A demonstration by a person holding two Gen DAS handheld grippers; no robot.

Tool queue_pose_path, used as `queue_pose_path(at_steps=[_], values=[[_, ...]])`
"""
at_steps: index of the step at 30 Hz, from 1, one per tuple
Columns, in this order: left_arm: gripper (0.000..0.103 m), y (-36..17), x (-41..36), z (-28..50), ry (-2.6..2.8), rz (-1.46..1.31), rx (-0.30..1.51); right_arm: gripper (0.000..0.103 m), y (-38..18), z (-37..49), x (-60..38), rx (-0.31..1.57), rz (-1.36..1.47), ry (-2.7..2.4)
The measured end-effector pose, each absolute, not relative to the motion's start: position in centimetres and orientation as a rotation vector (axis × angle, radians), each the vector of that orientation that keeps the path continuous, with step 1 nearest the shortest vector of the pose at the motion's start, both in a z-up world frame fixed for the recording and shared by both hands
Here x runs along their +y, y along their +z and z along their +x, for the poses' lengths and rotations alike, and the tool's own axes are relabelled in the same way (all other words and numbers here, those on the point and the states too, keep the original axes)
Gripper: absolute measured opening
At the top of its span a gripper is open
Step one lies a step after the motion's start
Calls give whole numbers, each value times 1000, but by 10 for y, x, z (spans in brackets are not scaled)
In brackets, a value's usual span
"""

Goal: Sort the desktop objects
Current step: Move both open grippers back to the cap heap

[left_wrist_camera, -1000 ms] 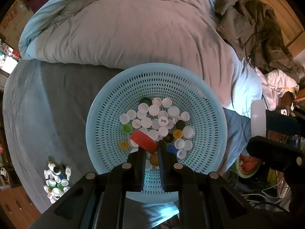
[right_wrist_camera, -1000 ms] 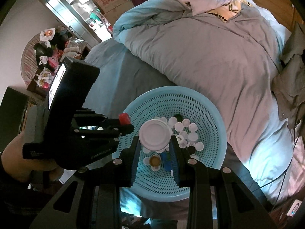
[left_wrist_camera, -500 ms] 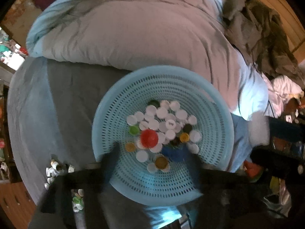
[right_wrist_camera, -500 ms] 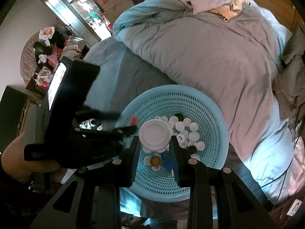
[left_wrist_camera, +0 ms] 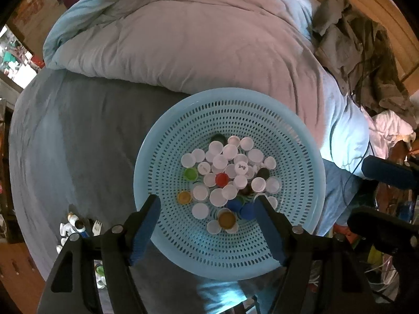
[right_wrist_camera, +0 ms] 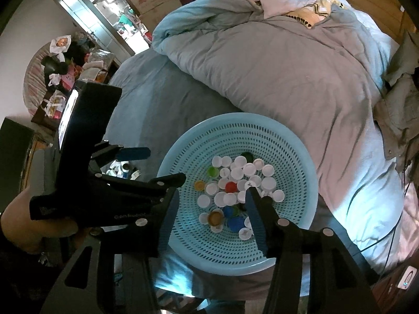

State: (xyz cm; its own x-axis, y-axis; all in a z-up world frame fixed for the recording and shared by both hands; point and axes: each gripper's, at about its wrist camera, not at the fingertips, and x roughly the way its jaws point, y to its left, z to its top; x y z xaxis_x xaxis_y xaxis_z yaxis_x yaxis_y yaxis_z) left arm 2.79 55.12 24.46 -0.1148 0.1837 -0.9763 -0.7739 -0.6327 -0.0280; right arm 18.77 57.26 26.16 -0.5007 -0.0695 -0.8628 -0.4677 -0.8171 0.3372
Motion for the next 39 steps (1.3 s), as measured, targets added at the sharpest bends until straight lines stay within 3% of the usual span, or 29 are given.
queue_pose_path(at_steps=[11,13,28,36,39], values=[[78,210,438,-18,1891,-1637,488,50,253,131,506,728,-1530,2418],[78,199,400,-30,1926,-1671,449,55,250,113,487,700,-1565,2427],[78,107,67,-117,2324,-1900,6,55,179,-15,314,548,-2012,2461],[78,69,50,-157,2313,-1787,19,55,134,-32,272,538,-2151,2368],[68,52,46,-161,2283,-1828,2,55,127,-41,267,541,-2162,2357]])
